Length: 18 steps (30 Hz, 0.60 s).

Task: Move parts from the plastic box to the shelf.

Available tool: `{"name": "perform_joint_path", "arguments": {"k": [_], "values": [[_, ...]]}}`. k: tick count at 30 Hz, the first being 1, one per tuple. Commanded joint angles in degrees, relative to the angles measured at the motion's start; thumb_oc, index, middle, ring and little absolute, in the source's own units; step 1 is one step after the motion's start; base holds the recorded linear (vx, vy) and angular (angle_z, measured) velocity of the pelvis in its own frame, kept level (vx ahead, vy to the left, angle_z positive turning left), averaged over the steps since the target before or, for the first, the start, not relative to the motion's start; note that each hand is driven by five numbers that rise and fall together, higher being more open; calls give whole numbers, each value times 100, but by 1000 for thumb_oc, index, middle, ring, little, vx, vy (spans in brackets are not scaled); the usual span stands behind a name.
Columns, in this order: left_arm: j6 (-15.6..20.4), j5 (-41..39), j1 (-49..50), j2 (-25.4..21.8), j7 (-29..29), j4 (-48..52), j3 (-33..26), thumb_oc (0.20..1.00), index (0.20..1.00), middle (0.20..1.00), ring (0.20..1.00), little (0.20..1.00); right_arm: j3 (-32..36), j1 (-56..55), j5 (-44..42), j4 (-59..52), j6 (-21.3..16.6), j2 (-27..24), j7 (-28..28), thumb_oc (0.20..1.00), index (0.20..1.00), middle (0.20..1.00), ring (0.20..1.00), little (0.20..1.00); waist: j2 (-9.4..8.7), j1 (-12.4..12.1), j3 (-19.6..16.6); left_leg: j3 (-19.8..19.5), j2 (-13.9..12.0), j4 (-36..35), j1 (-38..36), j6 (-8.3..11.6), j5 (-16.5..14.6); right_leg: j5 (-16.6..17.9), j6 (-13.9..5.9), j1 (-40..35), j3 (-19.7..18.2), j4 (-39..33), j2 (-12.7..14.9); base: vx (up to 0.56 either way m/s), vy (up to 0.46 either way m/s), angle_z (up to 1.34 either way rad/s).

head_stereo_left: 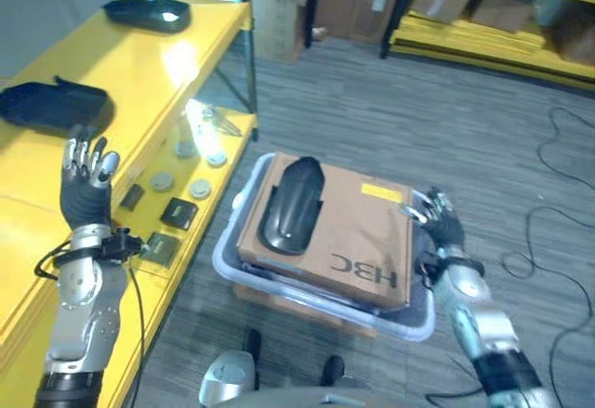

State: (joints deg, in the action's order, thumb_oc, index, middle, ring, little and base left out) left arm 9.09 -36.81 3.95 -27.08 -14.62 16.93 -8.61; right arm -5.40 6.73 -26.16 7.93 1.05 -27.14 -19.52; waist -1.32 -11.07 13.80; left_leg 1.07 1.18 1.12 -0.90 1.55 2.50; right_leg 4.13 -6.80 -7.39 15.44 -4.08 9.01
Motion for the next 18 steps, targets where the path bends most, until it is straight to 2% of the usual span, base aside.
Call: {"name": "perform_joint_path", "arguments": {"k": [1,5,6,11,18], "values": [[345,197,-163,-347,114,223,115,1000,1000,1000,1000,1000,-252,747,443,349,-309,-138,-661,1000,1000,1000,1000,1000,133,-216,-68,-348,-238,451,675,190,4,-169,-116,166,346,349,27,-106,-9,25],[451,127,-581,-541,113,48,266,1000,1000,1000,1000,1000,-448,1717,388,1236,-432,-131,-948,1000,1000,1000,1000,1000,115,-444,200,-476,-150,725,1224,198,-14,-183,-96,321,491,353,63,-175,-21,40],[528,58,-796,-647,160,-50,341,1000,1000,1000,1000,1000,-547,2176,312,1667,-480,-106,-1216,1000,1000,1000,1000,1000,120,-566,378,-561,-88,816,1507,189,5,-181,-91,404,587,335,78,-280,-69,33],[827,-205,-958,-735,355,-204,488,1000,1000,1000,1000,1000,-684,2792,109,2468,-720,-128,-1717,1000,1000,1000,1000,1000,219,-812,697,-715,45,891,1855,171,40,-194,-64,508,778,278,103,-136,9,26],[1012,-316,-890,-674,521,-148,581,1000,1000,1000,1000,1000,-721,2864,241,2684,-740,-292,-2037,1000,1000,1000,1000,1000,256,-915,848,-791,139,792,1924,131,77,-187,-57,612,897,248,141,-42,47,14]]}}
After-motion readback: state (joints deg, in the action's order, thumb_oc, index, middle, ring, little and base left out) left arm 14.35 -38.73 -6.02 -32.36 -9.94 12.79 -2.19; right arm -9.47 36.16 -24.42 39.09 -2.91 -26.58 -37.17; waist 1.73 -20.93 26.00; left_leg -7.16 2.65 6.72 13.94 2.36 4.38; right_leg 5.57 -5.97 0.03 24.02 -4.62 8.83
